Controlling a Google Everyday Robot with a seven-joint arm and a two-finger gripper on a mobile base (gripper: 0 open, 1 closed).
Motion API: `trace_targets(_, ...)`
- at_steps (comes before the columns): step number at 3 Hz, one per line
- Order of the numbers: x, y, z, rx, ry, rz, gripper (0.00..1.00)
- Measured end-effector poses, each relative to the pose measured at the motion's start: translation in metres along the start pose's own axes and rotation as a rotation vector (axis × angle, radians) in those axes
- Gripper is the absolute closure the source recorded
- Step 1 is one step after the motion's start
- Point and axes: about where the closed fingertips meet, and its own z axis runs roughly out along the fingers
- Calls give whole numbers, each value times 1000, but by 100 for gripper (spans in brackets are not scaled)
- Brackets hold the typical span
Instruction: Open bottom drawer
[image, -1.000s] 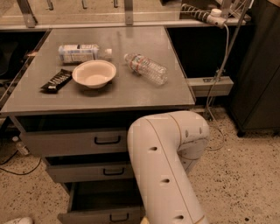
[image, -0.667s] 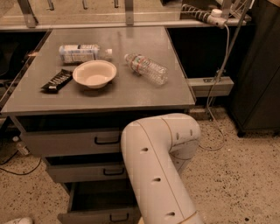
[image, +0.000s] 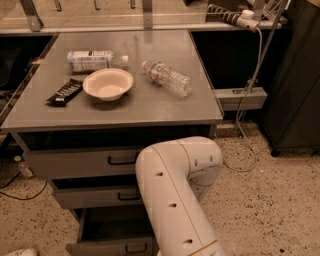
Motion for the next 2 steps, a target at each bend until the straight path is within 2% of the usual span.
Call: trace_targets(2,8,6,1,-13,20,9,0)
